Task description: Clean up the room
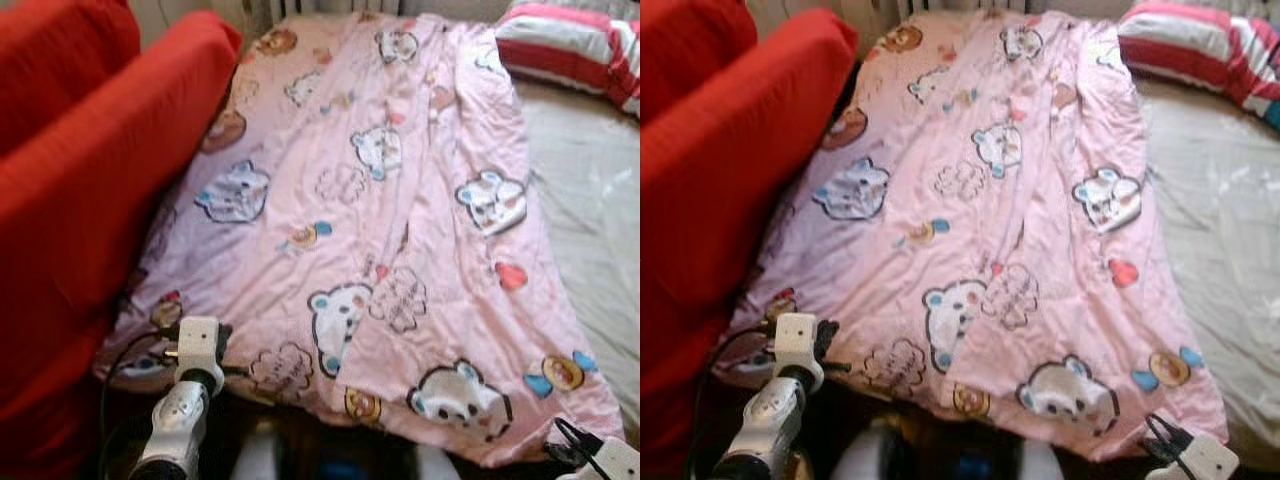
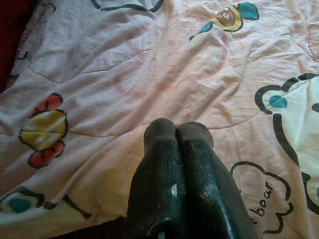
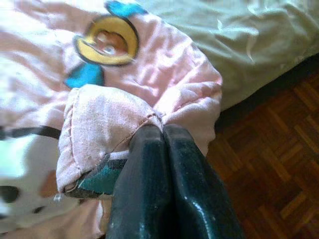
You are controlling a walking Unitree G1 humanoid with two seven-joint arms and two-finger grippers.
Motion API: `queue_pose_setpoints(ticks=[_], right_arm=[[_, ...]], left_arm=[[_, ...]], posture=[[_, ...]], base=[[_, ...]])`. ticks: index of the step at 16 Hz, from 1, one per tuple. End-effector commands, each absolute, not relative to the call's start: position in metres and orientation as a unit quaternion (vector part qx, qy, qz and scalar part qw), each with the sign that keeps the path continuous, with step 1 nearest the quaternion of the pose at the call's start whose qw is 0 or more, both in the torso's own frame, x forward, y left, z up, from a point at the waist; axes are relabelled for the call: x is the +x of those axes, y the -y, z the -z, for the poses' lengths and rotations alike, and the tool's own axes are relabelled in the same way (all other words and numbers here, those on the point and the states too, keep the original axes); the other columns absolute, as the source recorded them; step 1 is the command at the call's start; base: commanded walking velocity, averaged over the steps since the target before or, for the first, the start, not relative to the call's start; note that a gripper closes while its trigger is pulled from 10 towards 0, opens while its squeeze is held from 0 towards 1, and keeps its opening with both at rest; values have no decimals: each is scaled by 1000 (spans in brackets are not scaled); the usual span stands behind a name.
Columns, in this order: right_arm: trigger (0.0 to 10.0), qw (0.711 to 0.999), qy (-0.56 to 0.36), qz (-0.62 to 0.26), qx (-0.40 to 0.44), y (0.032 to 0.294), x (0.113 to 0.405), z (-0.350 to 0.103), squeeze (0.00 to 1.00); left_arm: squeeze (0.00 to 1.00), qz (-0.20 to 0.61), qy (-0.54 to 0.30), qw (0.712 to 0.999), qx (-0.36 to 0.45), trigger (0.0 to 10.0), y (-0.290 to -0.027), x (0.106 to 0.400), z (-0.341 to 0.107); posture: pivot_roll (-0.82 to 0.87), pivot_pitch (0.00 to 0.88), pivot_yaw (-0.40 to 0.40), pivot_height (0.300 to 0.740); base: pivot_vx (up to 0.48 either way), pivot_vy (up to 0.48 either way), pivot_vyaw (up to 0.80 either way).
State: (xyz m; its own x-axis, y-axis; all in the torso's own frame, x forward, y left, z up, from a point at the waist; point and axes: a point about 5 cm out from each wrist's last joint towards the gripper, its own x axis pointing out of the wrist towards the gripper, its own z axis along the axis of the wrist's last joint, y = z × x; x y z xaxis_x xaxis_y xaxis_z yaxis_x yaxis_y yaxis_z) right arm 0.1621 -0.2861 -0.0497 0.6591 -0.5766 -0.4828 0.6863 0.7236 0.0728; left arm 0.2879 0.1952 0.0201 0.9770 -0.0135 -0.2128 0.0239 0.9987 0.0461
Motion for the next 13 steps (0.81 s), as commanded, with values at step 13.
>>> queue_pose_setpoints(ticks=[13], right_arm=[[10000,892,-282,331,125,273,142,68,0]], left_arm=[[0,2,-220,974,46,10000,-204,254,22]], posture=[[73,182,27,726]], base=[[0,0,0]])
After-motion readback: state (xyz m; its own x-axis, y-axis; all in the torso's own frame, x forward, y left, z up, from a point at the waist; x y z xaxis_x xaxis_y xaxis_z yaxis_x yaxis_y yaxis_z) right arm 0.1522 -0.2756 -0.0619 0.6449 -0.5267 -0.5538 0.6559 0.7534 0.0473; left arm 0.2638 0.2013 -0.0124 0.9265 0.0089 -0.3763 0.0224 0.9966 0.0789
